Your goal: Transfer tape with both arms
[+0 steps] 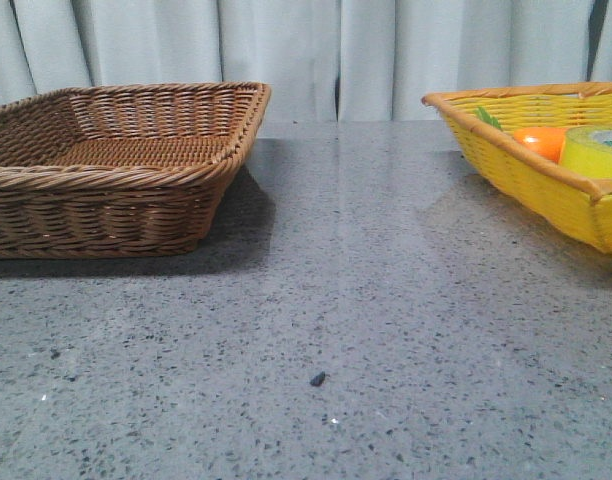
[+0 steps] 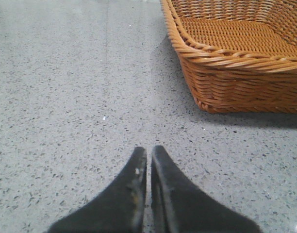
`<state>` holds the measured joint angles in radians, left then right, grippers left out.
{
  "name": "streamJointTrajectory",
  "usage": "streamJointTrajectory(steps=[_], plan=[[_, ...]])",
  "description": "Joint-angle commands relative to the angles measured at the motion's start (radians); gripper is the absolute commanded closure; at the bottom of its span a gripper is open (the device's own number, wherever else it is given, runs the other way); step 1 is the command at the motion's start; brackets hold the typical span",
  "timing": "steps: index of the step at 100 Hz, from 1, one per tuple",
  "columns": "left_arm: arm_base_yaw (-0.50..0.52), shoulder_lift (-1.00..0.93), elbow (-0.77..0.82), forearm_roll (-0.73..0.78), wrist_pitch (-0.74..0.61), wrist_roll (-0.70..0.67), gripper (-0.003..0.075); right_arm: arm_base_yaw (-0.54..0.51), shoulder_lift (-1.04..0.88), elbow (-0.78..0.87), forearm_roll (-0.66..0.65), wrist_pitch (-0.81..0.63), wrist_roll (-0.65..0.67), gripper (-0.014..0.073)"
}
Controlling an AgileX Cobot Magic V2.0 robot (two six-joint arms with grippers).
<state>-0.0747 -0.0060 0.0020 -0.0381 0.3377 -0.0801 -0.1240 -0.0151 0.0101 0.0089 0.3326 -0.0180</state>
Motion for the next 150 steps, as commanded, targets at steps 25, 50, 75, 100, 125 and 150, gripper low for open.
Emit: streamJointTrajectory(steps=[25, 50, 75, 100, 125, 150], plan=[[0.003, -0.028, 0.009, -0.011, -0.042, -0.009, 0.0741, 0.000, -0.015, 0.021, 0.004, -0.016, -0.007, 0.0660], [0.003, -0.028, 0.009, -0.011, -0.042, -0.009, 0.0741, 0.000, -0.015, 0.021, 0.004, -0.016, -0.007, 0.0660], [0.003, -0.028, 0.009, -0.011, -0.042, -0.009, 0.0741, 0.000, -0.015, 0.021, 0.004, -0.016, -0.007, 0.0660], [0.003, -0.028, 0.009, -0.011, -0.044, -0.009, 0.0741, 0.000, -0.015, 0.021, 0.004, -0.016, -0.007, 0.0660], [0.003, -0.028, 0.009, -0.011, -0.127, -0.009, 0.0741, 0.000, -0.015, 0.021, 0.004, -0.016, -0.007, 0.0660], [0.003, -0.028, 0.009, -0.011, -0.144, -0.009, 0.0741, 0.000, -0.015, 0.021, 0.004, -0.016, -0.007, 0.0660]])
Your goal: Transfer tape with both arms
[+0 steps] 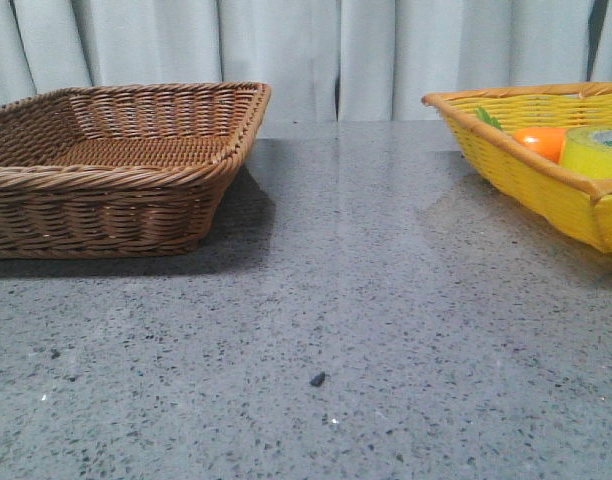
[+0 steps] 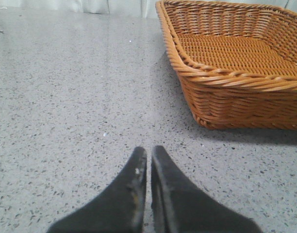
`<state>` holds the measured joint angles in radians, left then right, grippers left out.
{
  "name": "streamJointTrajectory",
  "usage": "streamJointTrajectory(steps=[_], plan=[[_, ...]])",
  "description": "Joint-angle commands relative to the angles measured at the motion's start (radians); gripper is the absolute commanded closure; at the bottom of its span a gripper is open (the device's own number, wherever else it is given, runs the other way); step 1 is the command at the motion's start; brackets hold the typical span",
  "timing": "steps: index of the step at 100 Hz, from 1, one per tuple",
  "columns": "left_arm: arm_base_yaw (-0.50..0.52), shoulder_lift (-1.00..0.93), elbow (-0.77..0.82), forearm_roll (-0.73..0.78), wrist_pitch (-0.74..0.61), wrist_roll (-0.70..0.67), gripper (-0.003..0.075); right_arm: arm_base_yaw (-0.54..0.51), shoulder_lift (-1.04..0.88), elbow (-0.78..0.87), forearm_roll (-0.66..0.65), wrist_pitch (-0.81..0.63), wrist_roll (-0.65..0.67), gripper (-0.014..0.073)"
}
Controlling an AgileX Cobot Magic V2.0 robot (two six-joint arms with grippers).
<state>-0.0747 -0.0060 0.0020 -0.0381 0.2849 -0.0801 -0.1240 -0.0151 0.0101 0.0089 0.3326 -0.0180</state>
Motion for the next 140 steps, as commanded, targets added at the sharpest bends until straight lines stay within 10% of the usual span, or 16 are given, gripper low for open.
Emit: streamJointTrajectory(steps=[1, 140], plan=[[0.003, -0.028, 0.009, -0.011, -0.091, -0.009, 0.0741, 0.000, -0.015, 0.021, 0.004, -0.016, -0.007, 0.0660], [0.003, -0.028, -0.009, -0.057, -0.293, -0.011, 0.0741, 0.000, -0.015, 0.012, 0.030, -0.412, -0.007, 0.0660]])
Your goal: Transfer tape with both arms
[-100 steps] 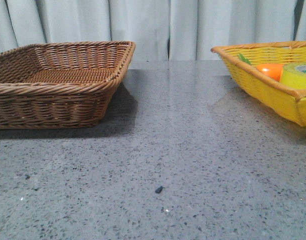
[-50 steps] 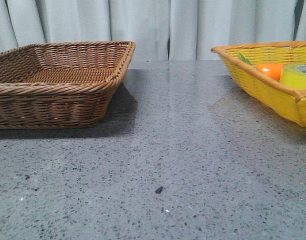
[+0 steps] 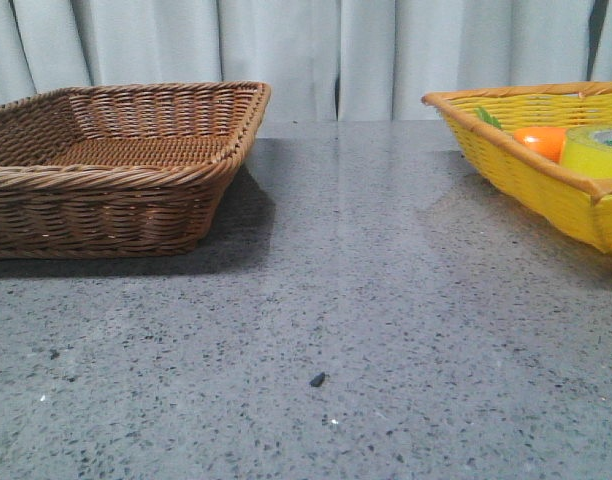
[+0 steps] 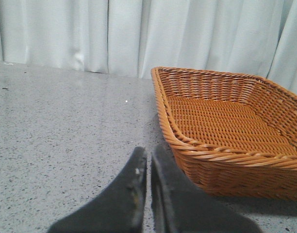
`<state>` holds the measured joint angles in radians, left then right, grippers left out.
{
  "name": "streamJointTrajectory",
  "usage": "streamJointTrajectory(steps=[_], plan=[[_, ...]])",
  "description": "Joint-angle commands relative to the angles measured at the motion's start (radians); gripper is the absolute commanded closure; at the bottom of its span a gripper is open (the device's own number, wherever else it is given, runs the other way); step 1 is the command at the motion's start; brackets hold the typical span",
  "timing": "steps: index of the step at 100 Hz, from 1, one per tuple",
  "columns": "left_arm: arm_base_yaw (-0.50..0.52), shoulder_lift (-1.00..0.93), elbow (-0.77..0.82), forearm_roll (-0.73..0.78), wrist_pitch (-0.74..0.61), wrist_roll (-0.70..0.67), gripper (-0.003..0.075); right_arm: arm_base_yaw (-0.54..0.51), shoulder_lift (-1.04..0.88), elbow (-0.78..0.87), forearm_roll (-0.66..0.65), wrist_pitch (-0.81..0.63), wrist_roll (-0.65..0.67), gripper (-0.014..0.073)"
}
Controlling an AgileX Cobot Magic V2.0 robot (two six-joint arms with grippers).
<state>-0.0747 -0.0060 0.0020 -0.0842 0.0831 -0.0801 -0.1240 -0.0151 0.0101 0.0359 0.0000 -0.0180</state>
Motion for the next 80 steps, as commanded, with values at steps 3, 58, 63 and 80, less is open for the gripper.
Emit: streamJointTrajectory(steps=[3, 58, 63, 80], plan=[[0.003, -0.028, -0.017, -0.011, -0.089, -0.011, 0.0741, 0.000, -0.015, 0.004, 0.003, -0.064, -0.007, 0.0660], [0.003, 0.111, -0.185, -0.005, -0.044, -0.011, 0.0741, 0.000, 0.054, -0.197, 0.035, 0.205, -0.007, 0.0660], [0.003, 0.135, -0.202, -0.005, -0.036, -0.009, 0.0741, 0.000, 0.075, -0.213, 0.037, 0.220, -0.007, 0.0660], [0.003, 0.219, -0.262, -0.005, -0.034, -0.009, 0.0741, 0.000, 0.159, -0.269, 0.039, 0.290, -0.007, 0.0660]])
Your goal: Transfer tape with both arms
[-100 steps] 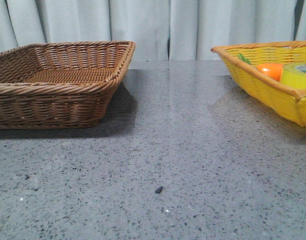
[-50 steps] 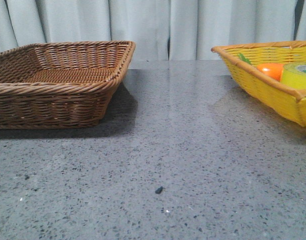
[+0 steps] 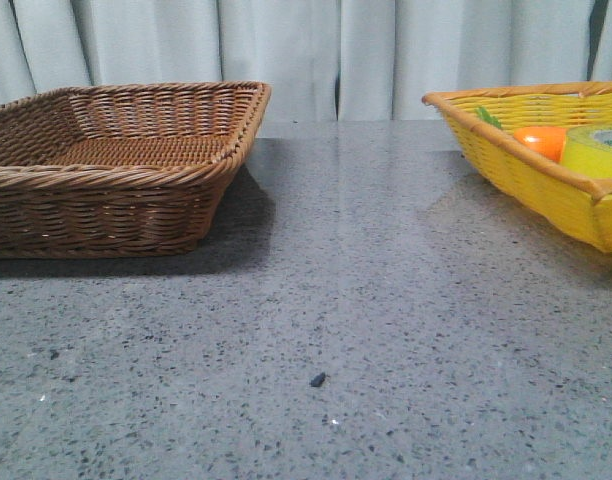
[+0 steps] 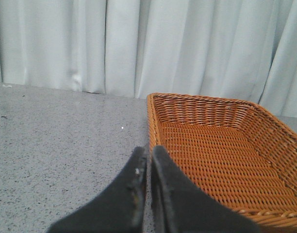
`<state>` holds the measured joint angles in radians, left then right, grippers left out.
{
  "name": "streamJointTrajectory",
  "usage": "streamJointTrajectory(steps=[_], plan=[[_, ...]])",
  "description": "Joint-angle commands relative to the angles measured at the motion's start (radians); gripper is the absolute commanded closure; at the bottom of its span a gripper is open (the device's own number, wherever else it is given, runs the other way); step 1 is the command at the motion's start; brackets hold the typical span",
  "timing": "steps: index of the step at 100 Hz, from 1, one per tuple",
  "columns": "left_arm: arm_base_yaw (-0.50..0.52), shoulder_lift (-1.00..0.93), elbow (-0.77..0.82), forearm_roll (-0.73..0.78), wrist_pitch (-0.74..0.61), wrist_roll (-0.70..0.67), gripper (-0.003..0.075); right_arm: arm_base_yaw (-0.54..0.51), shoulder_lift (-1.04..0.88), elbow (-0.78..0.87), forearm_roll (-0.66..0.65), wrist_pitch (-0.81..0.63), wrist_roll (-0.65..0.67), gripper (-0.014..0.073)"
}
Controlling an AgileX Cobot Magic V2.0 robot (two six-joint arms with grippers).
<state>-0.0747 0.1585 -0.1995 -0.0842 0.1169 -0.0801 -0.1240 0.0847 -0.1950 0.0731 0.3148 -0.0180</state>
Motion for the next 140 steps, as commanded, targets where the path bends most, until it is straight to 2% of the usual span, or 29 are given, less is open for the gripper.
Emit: streamJointTrajectory(steps=[1, 18, 53, 69, 87, 95, 112, 119, 126, 140], plan=[[0.003, 0.058, -0.063, -0.005, -0.068, -0.009, 0.0741, 0.000, 0.063, -0.066, 0.003, -0.021, -0.007, 0.0660], [0.003, 0.113, -0.075, -0.005, -0.079, -0.009, 0.0741, 0.000, 0.130, -0.087, 0.005, -0.024, -0.007, 0.0660], [0.003, 0.122, -0.075, -0.005, -0.078, -0.009, 0.0739, 0.000, 0.136, -0.109, 0.016, 0.015, -0.007, 0.0659], [0.003, 0.122, -0.077, -0.003, -0.078, -0.005, 0.0739, 0.002, 0.196, -0.218, 0.016, 0.115, -0.009, 0.0658], [0.003, 0.122, -0.077, -0.003, -0.076, -0.005, 0.0739, 0.040, 0.360, -0.387, 0.016, 0.211, -0.027, 0.0650], [0.003, 0.122, -0.077, -0.003, -0.076, -0.005, 0.0740, 0.072, 0.465, -0.467, 0.016, 0.266, -0.027, 0.0594], [0.003, 0.122, -0.077, -0.003, -0.076, -0.005, 0.0740, 0.147, 0.704, -0.654, 0.016, 0.382, -0.027, 0.0335], [0.003, 0.122, -0.077, -0.003, -0.076, -0.005, 0.0741, 0.181, 0.803, -0.737, 0.016, 0.442, -0.027, 0.0258], [0.003, 0.122, -0.077, -0.003, -0.076, -0.005, 0.0741, 0.210, 0.912, -0.816, 0.016, 0.506, -0.027, 0.0228], [0.003, 0.122, -0.077, -0.003, -0.076, -0.005, 0.0741, 0.257, 1.119, -0.964, 0.016, 0.625, -0.027, 0.0229]])
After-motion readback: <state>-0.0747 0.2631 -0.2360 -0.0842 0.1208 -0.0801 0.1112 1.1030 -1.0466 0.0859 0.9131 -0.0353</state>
